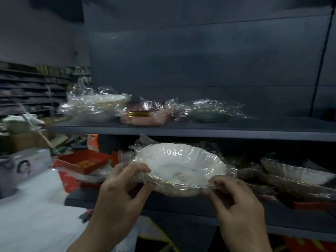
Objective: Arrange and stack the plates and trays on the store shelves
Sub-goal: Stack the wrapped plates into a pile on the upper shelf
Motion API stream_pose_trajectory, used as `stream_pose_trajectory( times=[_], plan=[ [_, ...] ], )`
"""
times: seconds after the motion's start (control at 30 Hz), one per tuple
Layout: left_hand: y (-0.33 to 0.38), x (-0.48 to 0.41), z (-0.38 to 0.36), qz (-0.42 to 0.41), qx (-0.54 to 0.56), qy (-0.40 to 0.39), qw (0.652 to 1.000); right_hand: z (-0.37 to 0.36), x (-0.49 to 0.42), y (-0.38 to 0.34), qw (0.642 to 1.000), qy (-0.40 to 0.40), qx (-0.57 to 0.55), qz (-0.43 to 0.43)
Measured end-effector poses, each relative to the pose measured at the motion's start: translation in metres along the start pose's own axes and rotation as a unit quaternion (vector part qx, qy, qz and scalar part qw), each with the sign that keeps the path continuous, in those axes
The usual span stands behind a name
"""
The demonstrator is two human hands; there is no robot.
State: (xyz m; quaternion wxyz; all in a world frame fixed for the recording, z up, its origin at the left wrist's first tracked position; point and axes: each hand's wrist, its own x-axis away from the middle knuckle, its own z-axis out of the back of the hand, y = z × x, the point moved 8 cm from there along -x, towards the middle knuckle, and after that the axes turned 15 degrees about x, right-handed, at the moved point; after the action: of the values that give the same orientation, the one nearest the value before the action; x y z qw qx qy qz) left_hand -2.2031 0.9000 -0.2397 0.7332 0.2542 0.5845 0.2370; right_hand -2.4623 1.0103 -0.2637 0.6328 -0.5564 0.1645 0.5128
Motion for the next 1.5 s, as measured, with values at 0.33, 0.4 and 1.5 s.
stream_pose_trajectory(
  times=[0.33,0.4,1.5],
  plan=[
    [0.053,-0.001,0.138,-0.021,-0.019,0.129,0.991,-0.053,-0.012,-0.111,0.989,-0.030,-0.138,0.040],
    [0.064,-0.009,0.155,-0.030,-0.029,0.127,0.991,-0.064,-0.022,-0.130,0.987,-0.048,-0.150,0.041],
    [-0.152,-0.317,0.257,0.002,-0.117,0.203,0.972,-0.345,-0.310,-0.229,0.984,-0.154,-0.016,0.083]
  ],
)
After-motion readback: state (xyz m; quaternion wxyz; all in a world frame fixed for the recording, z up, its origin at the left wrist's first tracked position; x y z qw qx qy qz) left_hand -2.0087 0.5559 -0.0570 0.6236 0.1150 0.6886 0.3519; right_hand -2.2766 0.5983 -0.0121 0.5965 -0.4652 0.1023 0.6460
